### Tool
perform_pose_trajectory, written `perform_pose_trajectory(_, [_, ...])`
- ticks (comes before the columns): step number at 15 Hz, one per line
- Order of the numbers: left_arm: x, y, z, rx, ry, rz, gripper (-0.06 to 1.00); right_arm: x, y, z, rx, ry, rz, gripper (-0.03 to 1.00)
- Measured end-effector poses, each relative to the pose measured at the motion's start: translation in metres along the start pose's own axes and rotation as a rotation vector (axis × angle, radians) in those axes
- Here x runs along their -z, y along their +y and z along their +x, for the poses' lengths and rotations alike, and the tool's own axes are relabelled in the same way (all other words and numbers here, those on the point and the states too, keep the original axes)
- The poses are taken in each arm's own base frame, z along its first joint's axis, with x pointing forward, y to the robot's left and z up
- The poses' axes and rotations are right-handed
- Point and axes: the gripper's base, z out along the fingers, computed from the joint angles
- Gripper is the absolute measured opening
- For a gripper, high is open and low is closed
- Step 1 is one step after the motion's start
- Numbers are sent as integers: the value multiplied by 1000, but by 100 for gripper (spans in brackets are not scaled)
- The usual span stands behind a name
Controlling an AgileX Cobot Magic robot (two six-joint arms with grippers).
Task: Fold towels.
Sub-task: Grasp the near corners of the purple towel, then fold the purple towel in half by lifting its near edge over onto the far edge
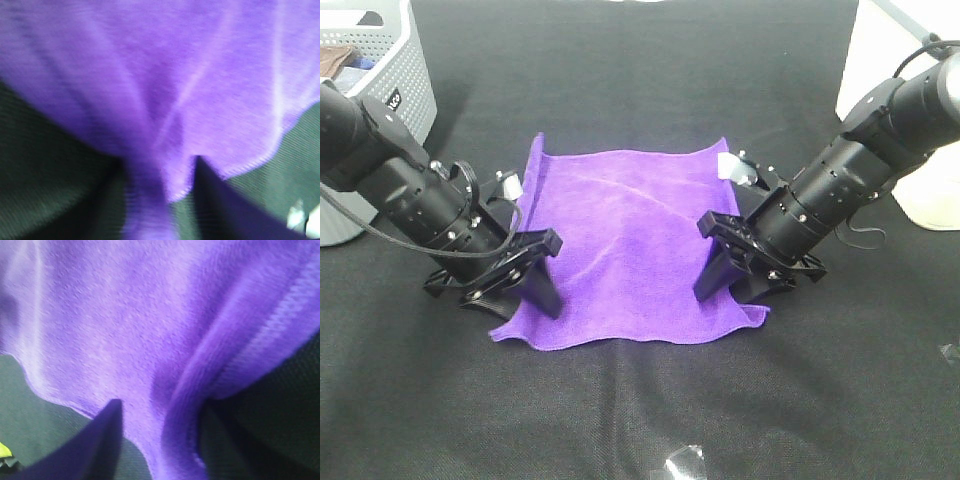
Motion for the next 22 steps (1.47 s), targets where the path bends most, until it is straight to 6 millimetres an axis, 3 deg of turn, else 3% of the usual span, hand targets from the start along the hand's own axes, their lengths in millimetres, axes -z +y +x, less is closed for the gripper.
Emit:
perform_pose_trajectory(1, [-1, 1, 0, 0, -5, -8, 13, -1, 0, 1, 9, 10, 5, 37])
perform_pose_trajectory(2, [-1, 1, 0, 0, -5, -8, 13, -1, 0, 1, 9, 10, 5, 37])
perform_pose_trajectory(3, [-1, 2, 0, -4, -6, -15, 3, -1, 0, 2, 18, 21, 9, 28])
perform_pose_trajectory(6, [-1, 3, 1, -20, 2, -25, 0, -1, 0, 5, 26, 51, 2, 3])
perform_pose_trajectory(10, [13, -1, 5, -107, 26, -72, 0, 12, 10, 6, 48, 52, -18, 3])
perform_pose_trajectory(15, [79, -34, 9, -184, -124, -145, 0, 63, 45, 10, 118, -39, -51, 3])
perform_pose_trajectory(16, [79, -34, 9, -184, -124, -145, 0, 63, 45, 10, 118, -39, -51, 3])
perform_pose_trajectory(18, [106, -45, 14, -189, -192, -174, 0, 84, 59, 12, 163, -91, -48, 3])
perform_pose_trajectory(22, [122, -44, 4, -142, -296, -180, 0, 108, 74, -8, 225, -191, 10, 3])
